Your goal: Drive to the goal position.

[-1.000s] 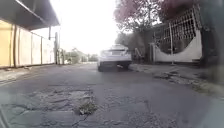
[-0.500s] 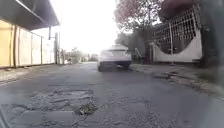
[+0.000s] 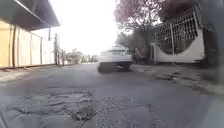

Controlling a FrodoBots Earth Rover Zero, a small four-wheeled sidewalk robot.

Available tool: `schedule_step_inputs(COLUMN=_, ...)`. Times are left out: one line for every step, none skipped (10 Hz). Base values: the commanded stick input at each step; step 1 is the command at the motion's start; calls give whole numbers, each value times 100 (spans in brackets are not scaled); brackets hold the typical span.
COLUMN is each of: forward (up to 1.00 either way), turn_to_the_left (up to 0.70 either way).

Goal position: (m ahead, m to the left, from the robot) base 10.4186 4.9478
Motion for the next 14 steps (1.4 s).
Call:
schedule_step_inputs(forward=100, turn_to_the_left=0)
schedule_step_inputs(forward=74, turn_to_the_left=0)
schedule_step_inputs(forward=32, turn_to_the_left=0)
schedule_step_inputs(forward=0, turn_to_the_left=0)
schedule_step_inputs(forward=0, turn_to_the_left=0)
schedule_step_inputs(forward=0, turn_to_the_left=0)
schedule_step_inputs(forward=0, turn_to_the_left=0)
schedule_step_inputs(forward=0, turn_to_the_left=0)
schedule_step_inputs(forward=0, turn_to_the_left=0)
schedule_step_inputs(forward=0, turn_to_the_left=0)
schedule_step_inputs(forward=0, turn_to_the_left=0)
schedule_step_inputs(forward=0, turn_to_the_left=0)
schedule_step_inputs(forward=10, turn_to_the_left=0)
schedule_step_inputs(forward=100, turn_to_the_left=0)
